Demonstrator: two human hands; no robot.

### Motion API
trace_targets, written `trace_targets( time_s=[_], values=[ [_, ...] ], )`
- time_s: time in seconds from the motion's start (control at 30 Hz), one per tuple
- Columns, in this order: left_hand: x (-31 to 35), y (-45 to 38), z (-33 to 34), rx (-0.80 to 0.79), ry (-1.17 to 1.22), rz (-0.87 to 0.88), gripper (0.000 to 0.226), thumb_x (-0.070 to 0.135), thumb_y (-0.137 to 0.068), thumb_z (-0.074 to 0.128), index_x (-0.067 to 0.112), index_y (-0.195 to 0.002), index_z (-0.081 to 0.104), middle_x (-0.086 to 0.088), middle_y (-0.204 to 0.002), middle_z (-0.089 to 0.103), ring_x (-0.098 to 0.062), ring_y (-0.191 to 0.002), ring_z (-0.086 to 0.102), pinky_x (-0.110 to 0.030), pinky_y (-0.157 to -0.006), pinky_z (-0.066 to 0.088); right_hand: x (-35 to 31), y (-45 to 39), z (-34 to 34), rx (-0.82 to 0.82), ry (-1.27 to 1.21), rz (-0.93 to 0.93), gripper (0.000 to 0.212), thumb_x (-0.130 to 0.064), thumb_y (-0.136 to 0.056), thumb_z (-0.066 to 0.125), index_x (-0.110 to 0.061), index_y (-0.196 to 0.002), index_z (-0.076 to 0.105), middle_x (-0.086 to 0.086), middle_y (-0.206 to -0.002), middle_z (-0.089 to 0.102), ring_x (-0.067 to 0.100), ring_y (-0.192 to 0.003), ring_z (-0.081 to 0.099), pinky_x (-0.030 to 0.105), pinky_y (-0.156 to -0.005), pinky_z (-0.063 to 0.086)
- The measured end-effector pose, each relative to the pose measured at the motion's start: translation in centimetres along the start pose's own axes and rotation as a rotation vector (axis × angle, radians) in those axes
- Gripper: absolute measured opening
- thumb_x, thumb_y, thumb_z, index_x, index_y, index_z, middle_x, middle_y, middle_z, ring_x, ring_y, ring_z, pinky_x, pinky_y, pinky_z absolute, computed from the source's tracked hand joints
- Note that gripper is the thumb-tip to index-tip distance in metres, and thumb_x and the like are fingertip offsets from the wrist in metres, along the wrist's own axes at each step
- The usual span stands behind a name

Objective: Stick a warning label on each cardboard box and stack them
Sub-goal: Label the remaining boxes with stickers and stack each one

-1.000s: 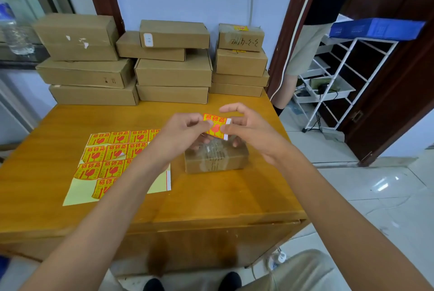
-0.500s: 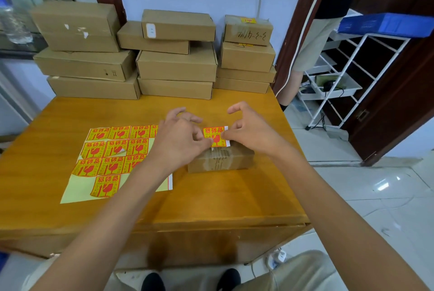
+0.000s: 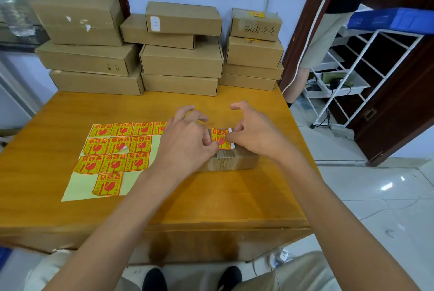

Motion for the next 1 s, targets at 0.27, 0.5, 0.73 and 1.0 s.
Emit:
trace_targets(
  time_s=[0.27, 0.5, 0.73, 1.0],
  values=[
    [-0.6, 0.3, 0.6, 0.052, 0.012, -0.018, 0.035, 0.042, -0.083, 0.075, 0.027, -0.057, 0.057, 0.009, -0.132, 0.062, -0.014, -0.142, 0.031, -0.040, -0.108, 0.039, -0.1, 0.1, 0.2, 0.023, 0.056, -0.012, 0.087, -0.027, -0.082, 0.083, -0.030, -0.155, 0.035, -0.006, -0.085, 0.071, 0.012, -0.082, 0.068, 0.039, -0.073, 0.056],
    [-1.0, 1.1, 2.1, 0.105, 0.258, 0.056, 0.022, 0.032, -0.088, 0.072, 0.029, -0.104, 0.056, 0.005, -0.134, 0.056, -0.020, -0.137, 0.036, -0.037, -0.107, 0.036, 0.4, 1.6, 0.0, 0.194, 0.226, -0.174, 0.039, -0.037, -0.088, 0.077, -0.038, -0.123, 0.059, -0.009, -0.114, 0.054, 0.010, -0.104, 0.056, 0.034, -0.077, 0.048],
    [-2.2, 1.7, 3.8, 0.065, 0.606, -0.050, 0.023, 0.027, -0.093, 0.070, 0.038, -0.112, 0.065, 0.013, -0.146, 0.049, -0.010, -0.139, 0.039, -0.033, -0.107, 0.040, 3.6, 2.8, 1.3, 0.165, -0.026, -0.244, 0.021, -0.037, -0.093, 0.073, -0.039, -0.114, 0.069, -0.019, -0.142, 0.048, 0.005, -0.138, 0.043, 0.033, -0.106, 0.031],
    [-2.2, 2.4, 4.7, 0.084, 0.729, -0.087, 0.029, 0.022, -0.096, 0.064, 0.040, -0.117, 0.055, 0.018, -0.146, 0.044, -0.003, -0.136, 0.039, -0.044, -0.108, 0.047, 4.1, 3.4, 3.0, 0.258, -0.177, -0.247, 0.019, -0.026, -0.098, 0.067, -0.033, -0.116, 0.068, -0.019, -0.140, 0.051, 0.002, -0.136, 0.043, 0.016, -0.103, 0.029]
  ],
)
Point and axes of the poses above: each hand's wrist, its own y-axis away from the middle knuckle, its own z-axis out of the palm, x = y × z, the point moved 5 cm from there along -y, towards the middle knuckle
